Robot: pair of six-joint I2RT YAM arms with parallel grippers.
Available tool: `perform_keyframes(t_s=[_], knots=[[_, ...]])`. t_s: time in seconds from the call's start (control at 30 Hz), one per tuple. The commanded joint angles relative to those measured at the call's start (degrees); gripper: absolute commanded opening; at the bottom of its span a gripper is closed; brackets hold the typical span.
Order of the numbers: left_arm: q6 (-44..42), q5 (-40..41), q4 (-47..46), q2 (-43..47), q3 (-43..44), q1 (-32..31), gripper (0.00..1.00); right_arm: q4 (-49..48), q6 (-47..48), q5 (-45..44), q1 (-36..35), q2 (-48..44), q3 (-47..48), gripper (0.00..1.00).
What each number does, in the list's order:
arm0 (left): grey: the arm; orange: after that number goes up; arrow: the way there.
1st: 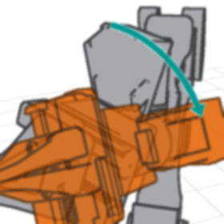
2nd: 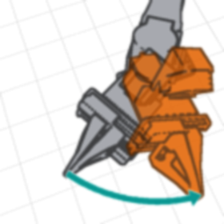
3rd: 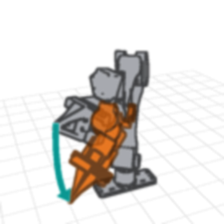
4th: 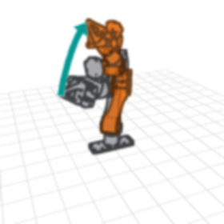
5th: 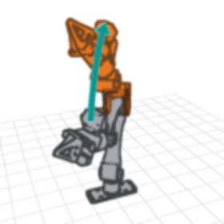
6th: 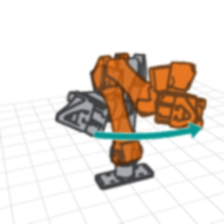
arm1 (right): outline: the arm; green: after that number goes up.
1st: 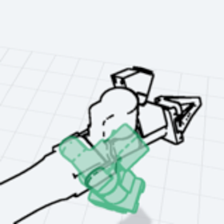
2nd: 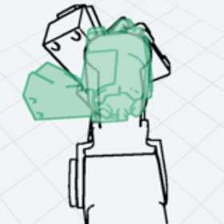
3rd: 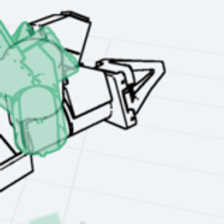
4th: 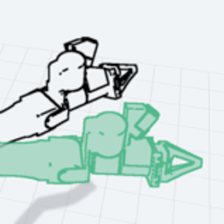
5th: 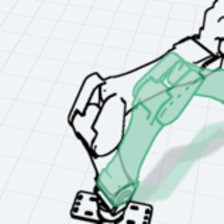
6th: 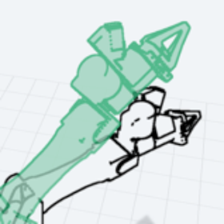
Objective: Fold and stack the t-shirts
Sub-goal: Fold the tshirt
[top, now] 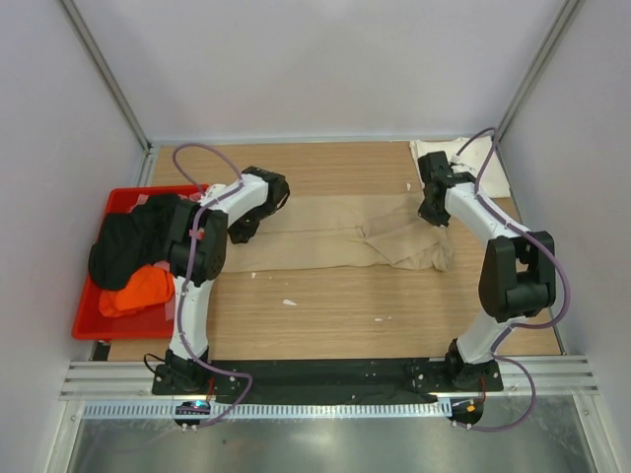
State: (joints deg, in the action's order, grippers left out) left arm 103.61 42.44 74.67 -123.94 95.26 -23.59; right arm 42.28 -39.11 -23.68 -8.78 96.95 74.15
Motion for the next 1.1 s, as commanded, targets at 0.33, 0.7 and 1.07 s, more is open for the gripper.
perform_keyframes(t_s=[0.33, 0.7, 1.07], knots=[[-2.97, 8.71, 3.21, 9.24, -0.69, -0.57, 0.39, -0.63, 0.88, 0.39, 0.16, 2.81, 5.04, 0.01], [-1.23, 7.66, 0.20, 5.12, -4.83, -0.75, 0.39, 0.34, 0.88, -0.75, 0.16, 3.51, 5.83, 0.01], [5.01, 9.68, 9.26, -2.27, -0.78, 0.04, 0.43, 0.08, 1.23, -1.46, 0.34, 6.32, 7.76, 0.01]])
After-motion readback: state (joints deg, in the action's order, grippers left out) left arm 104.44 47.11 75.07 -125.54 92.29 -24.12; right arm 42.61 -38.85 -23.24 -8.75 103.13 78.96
